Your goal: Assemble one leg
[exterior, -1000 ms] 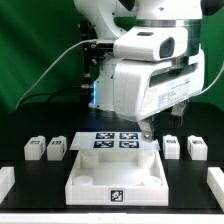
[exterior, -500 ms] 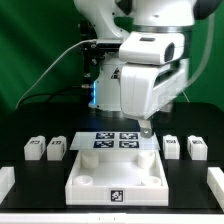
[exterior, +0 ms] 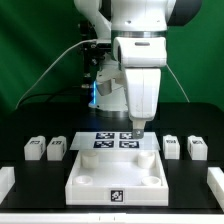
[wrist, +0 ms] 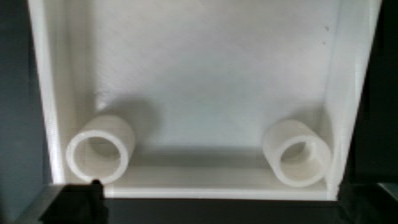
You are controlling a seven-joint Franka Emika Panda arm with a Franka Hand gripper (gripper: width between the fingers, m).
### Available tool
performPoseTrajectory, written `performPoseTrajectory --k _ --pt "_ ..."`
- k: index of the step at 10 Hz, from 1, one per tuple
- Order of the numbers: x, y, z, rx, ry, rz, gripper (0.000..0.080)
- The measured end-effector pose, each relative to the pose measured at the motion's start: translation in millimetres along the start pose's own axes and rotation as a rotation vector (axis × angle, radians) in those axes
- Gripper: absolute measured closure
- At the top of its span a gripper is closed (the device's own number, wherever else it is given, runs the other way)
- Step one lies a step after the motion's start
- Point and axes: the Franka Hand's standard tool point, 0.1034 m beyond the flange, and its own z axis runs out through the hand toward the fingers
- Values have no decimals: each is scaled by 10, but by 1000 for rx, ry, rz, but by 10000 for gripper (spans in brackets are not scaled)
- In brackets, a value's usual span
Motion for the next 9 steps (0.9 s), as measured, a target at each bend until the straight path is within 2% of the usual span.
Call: performPoseTrajectory --k 1,2,3,4,5,7,8,9 --pt "-17 -19 30 -4 1 -6 150" --pt "-81 -182 184 -7 5 -20 150" --pt "-153 -475 399 -8 12 -22 150" --pt "-213 -737 595 10 18 -4 150" --pt "-248 -833 751 30 24 9 150" --pt "-238 -850 905 43 31 33 150" --pt "-233 -824 929 31 33 53 150" --pt "-233 -827 929 32 33 53 150"
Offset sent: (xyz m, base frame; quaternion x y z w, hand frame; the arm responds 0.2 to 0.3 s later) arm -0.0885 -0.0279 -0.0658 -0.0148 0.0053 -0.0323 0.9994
